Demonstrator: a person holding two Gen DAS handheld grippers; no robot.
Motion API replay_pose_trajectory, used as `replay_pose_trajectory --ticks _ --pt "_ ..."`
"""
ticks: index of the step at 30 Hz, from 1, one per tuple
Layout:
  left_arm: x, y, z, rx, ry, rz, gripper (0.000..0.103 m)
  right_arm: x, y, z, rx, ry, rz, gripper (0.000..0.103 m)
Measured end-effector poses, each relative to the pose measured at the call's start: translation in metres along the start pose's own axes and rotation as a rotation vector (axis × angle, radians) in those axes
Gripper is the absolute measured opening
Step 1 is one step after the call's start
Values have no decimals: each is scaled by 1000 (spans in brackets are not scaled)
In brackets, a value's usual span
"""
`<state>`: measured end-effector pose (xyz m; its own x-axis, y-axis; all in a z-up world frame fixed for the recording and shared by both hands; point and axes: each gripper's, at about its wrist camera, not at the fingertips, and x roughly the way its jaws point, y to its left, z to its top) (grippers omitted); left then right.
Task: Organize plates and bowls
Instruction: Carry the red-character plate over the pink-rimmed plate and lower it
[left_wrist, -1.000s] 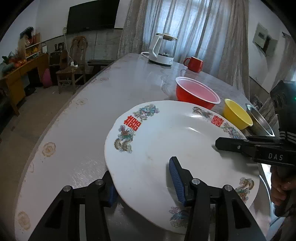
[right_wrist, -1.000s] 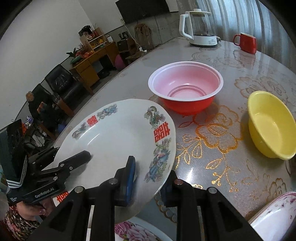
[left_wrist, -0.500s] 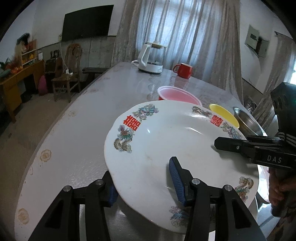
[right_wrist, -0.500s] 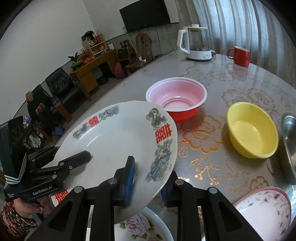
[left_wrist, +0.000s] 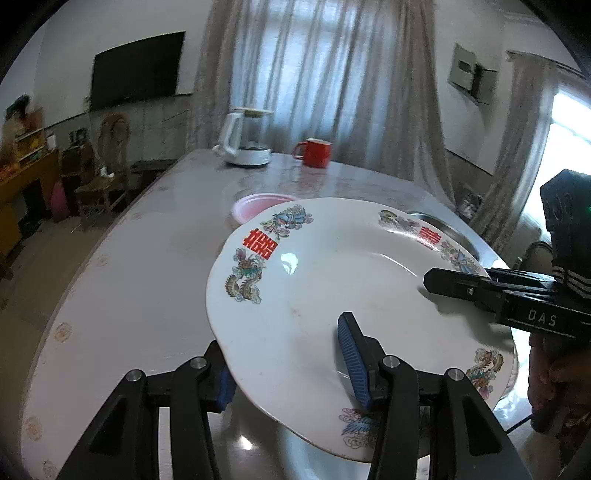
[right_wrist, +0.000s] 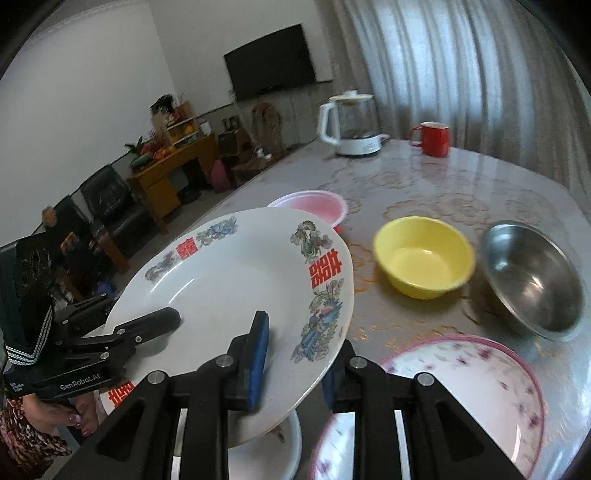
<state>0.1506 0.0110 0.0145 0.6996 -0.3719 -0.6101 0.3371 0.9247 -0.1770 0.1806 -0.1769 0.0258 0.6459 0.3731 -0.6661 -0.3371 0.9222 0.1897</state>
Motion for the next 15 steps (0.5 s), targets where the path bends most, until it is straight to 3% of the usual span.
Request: replay_pose_trajectory --ticks 15 --pt "10 -83 -8 102 44 -122 50 -77 -49 -50 139 -85 -99 24"
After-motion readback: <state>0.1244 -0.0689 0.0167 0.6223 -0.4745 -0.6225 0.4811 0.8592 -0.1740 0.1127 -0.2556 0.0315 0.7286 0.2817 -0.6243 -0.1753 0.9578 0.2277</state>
